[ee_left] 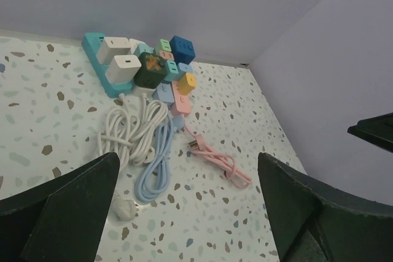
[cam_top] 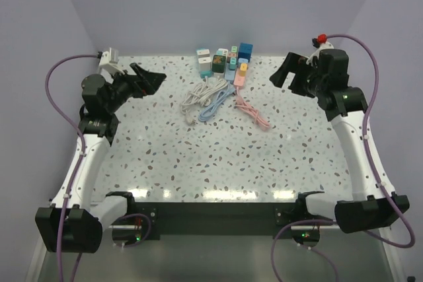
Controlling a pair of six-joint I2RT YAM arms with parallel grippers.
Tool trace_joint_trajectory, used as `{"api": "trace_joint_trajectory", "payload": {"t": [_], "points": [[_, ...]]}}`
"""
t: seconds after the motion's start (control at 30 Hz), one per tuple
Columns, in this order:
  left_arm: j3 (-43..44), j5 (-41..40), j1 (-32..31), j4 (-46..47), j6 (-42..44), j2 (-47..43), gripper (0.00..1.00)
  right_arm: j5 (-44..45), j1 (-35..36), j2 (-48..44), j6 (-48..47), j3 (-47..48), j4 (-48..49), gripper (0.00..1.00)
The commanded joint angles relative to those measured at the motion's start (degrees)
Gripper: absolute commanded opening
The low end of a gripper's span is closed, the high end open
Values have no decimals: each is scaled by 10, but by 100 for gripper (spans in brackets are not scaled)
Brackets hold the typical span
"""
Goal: Pull the plug off the socket
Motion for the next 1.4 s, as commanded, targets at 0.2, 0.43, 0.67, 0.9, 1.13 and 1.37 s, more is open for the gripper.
{"api": "trace_joint_trajectory", "payload": {"t": [0.2, 0.43, 0.67, 0.9, 1.13, 1.37], "points": [[17, 17, 3, -68, 23, -17, 100, 78, 44, 144, -21, 55, -36, 99], [-17, -6, 3, -107, 36, -49, 100, 192, 113, 300, -19, 150, -11, 99], [-55, -20, 3, -123, 29, -81, 100, 238, 136, 462, -31, 272, 23, 99], [-77, -40, 2, -141, 23, -101, 100, 258, 137, 581, 6, 369, 31, 92], [-87, -60, 3, -152, 25, -116, 100, 246, 137, 646, 3, 424, 45, 84], [-86, -68, 3, -166, 36, -112, 100, 256, 137, 701, 1, 465, 30, 83]]}}
